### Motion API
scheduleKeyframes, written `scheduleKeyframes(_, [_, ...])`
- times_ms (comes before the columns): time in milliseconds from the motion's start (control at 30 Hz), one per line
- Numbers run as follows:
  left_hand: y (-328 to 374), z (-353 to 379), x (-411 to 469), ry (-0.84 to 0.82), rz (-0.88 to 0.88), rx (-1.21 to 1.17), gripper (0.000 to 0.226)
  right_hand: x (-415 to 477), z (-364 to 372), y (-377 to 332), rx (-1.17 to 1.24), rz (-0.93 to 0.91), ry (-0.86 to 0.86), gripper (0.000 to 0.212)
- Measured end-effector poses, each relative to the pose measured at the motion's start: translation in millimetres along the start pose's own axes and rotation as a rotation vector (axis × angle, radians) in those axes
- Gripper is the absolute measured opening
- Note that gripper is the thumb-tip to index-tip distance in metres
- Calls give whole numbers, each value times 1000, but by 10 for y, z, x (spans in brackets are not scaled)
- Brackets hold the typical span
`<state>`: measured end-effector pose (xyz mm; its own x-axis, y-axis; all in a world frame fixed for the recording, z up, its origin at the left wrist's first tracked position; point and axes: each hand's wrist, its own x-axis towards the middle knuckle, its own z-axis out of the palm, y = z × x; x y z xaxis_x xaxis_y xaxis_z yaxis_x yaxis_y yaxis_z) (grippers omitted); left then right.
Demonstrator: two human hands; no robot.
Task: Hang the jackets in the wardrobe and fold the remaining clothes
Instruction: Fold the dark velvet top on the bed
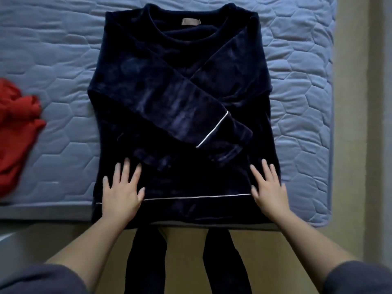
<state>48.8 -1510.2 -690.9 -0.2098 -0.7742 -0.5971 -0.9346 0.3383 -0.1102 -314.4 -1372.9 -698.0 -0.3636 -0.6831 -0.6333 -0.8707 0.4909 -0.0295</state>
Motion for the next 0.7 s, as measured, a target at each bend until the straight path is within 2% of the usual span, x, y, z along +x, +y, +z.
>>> scheduleKeyframes(100, [-115,119,-241,-41,-270,-220,76,-143,70,-32,302,199,87,67])
scheduleKeyframes(167, [-152,174,-348,-8,-443,-457,80,-215,131,-20,444,350,136,71])
scheduleKeyframes(267, [-299,298,-408,-27,-685,-777,84,-294,193,108,582,479,78,67])
scheduleKeyframes(367, [-505,383,-472,-146,-721,-827,62,-339,247,356,824,578,-69,42])
scheduleKeyframes(467, [-637,391,-529,-146,-731,-1069,42,-437,245,559,1140,651,-192,22])
scheduleKeyframes(533, [-686,396,-601,-146,-758,-1211,44,-484,203,614,1276,673,-203,10])
scheduleKeyframes(700, [-639,357,-827,-151,-900,-1740,27,-598,108,540,1489,768,-157,5])
